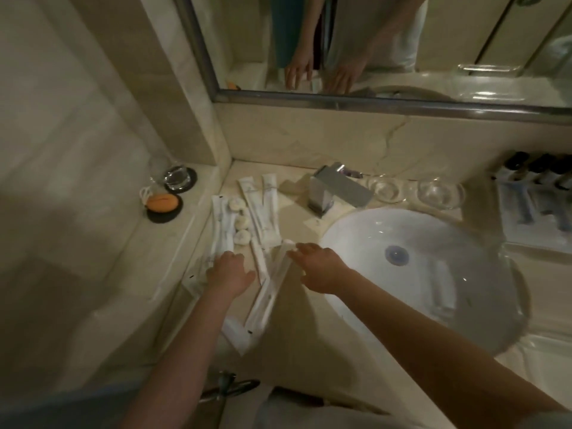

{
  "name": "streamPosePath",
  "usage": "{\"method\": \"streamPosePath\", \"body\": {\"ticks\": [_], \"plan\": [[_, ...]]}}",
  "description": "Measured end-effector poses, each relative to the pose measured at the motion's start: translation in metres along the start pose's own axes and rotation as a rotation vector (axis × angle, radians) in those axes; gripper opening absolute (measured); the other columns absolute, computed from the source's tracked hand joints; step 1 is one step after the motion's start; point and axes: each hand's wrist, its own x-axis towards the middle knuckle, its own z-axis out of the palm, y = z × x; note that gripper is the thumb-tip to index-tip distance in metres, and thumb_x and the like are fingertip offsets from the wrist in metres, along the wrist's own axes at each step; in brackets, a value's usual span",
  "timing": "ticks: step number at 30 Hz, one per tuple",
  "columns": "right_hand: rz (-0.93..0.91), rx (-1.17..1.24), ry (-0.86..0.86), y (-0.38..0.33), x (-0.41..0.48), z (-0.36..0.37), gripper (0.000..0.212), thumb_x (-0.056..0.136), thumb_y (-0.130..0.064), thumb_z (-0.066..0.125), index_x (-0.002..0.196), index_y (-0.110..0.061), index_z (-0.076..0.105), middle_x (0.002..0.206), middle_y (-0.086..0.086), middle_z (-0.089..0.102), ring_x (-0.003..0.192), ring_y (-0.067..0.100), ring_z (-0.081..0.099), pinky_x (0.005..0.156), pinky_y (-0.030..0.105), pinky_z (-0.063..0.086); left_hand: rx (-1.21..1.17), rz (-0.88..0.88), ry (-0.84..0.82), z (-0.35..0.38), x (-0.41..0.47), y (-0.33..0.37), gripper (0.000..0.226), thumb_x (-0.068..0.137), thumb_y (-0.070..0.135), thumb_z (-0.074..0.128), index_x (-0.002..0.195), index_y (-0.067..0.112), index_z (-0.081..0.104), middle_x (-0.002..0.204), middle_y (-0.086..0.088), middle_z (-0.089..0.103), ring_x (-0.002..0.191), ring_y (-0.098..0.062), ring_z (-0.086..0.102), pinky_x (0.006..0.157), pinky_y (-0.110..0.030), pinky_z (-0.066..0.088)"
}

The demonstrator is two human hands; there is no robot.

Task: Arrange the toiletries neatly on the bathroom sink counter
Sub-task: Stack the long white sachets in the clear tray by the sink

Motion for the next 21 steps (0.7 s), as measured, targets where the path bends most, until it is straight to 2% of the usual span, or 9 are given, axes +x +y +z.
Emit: {"method": "streamPosePath", "body": {"ticks": [3,5,12,16,19,21], "plan": [[-0.123,-0.137,-0.057,-0.018,0.020,0.016,0.068,0.088,-0.017,0.056,0.147,-0.021,0.022,0.158,0.011,0.015,0.143,0.029,0.021,0.107,0.044,0.037,-0.021,-0.065,0.045,-0.001,0.010,-0.027,0.048,0.090,0.042,0.050,0.127,0.012,0.047,0.136,-0.012,0.039,0.126,-0.031,0.036,0.100,-0.043,0.040],[-0.165,-0.196,-0.072,-0.026,0.031,0.025,0.066,0.088,-0.017,0.056,0.146,-0.017,0.024,0.157,0.013,0.014,0.143,0.030,0.020,0.105,0.045,0.036,-0.069,-0.090,0.058,-0.004,0.020,-0.042,0.044,0.088,0.039,0.050,0.122,0.011,0.049,0.133,-0.013,0.041,0.122,-0.030,0.038,0.097,-0.041,0.040],[-0.161,-0.303,-0.058,-0.037,0.043,0.035,0.050,0.092,-0.013,0.046,0.140,-0.010,0.033,0.146,0.019,0.030,0.134,0.036,0.031,0.107,0.049,0.032,-0.115,-0.094,0.065,-0.022,0.047,-0.051,0.050,0.092,0.044,0.046,0.129,0.010,0.045,0.137,-0.015,0.040,0.125,-0.031,0.039,0.102,-0.041,0.035],[-0.205,-0.337,-0.037,-0.034,0.043,0.029,0.044,0.091,-0.010,0.047,0.135,-0.013,0.040,0.140,0.017,0.038,0.129,0.034,0.036,0.110,0.047,0.027,-0.139,-0.136,0.031,-0.020,0.066,-0.047,0.060,0.089,0.050,0.049,0.132,0.009,0.041,0.141,-0.015,0.038,0.128,-0.032,0.040,0.102,-0.044,0.036],[-0.194,-0.240,0.027,-0.026,0.040,0.020,0.039,0.092,-0.007,0.045,0.131,-0.014,0.045,0.126,0.014,0.052,0.120,0.032,0.046,0.108,0.044,0.029,-0.155,-0.143,0.052,-0.017,0.076,-0.045,0.065,0.087,0.050,0.052,0.134,0.009,0.038,0.142,-0.015,0.038,0.130,-0.032,0.039,0.105,-0.045,0.034],[-0.178,-0.134,0.132,-0.020,0.037,0.013,0.028,0.089,-0.005,0.047,0.116,-0.011,0.054,0.107,0.014,0.062,0.103,0.032,0.058,0.101,0.043,0.039,-0.129,-0.138,0.086,-0.017,0.081,-0.044,0.064,0.086,0.050,0.054,0.133,0.009,0.039,0.139,-0.015,0.040,0.127,-0.032,0.040,0.104,-0.045,0.034]]}}
